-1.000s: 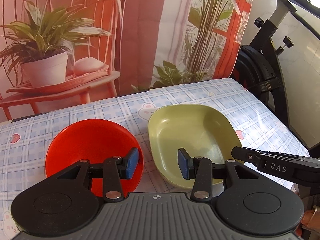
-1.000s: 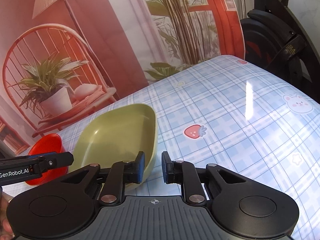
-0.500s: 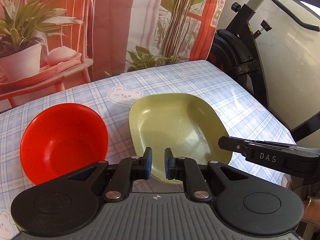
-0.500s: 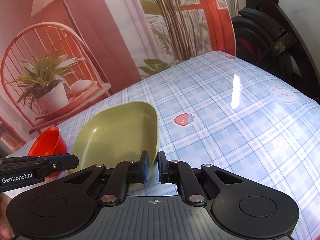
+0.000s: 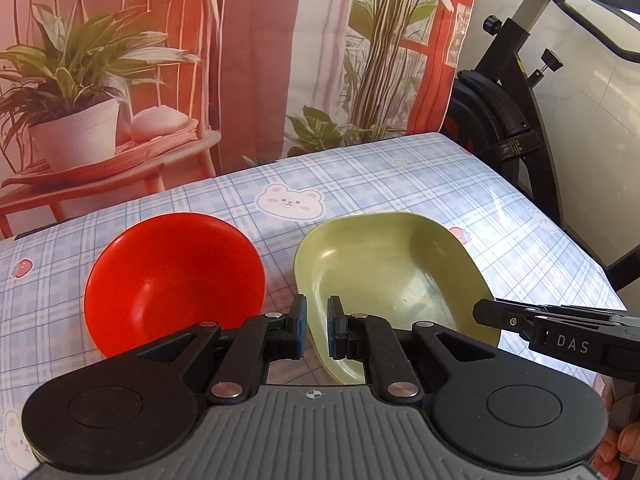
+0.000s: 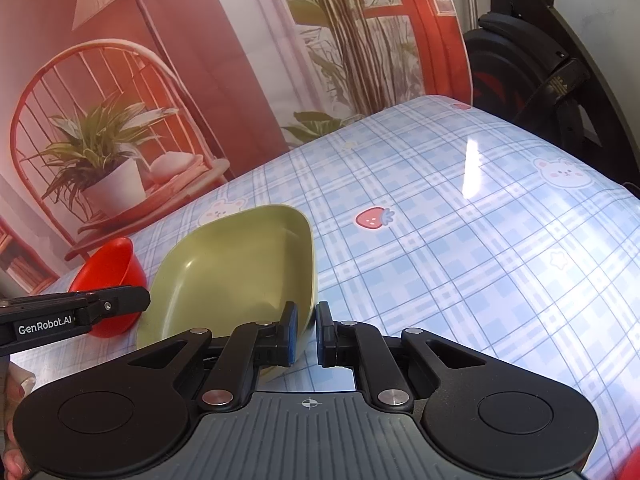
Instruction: Organize plates and bowls
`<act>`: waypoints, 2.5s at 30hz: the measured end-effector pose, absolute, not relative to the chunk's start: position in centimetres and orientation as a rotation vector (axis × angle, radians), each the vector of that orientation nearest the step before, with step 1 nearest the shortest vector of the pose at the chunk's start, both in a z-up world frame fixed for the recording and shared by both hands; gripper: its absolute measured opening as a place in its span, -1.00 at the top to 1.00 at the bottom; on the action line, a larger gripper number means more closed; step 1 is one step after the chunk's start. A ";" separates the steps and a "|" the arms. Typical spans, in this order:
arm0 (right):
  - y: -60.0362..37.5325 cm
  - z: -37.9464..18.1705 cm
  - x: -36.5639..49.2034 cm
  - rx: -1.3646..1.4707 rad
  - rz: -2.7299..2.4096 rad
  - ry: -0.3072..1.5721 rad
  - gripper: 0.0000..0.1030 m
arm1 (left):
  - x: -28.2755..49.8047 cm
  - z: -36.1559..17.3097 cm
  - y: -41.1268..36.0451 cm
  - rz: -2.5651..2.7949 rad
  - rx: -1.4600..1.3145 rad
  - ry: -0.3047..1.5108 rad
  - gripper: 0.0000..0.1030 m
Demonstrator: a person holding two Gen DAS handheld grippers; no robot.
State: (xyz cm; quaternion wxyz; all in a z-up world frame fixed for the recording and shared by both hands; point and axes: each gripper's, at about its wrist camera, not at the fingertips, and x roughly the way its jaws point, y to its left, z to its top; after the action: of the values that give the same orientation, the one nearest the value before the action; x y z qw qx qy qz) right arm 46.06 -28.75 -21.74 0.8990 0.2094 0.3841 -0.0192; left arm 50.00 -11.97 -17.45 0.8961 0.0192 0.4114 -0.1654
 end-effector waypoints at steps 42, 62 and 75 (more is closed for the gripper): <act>-16.1 -12.3 34.0 0.500 0.225 0.780 0.75 | 37.5 -9.2 0.2 -0.330 0.048 0.785 0.76; -8.4 -16.0 29.8 0.525 0.275 0.962 0.74 | 32.9 -13.2 5.6 -0.319 0.087 0.871 0.76; -8.0 -17.0 29.5 0.525 0.277 1.019 0.74 | 31.9 -15.4 6.3 -0.302 0.058 0.908 0.76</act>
State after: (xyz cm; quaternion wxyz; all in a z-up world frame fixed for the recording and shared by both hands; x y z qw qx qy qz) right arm 29.47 -7.97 -16.98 0.8312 0.2474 0.4803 0.1308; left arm 31.90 6.29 -15.44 0.8873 0.0280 0.4367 -0.1454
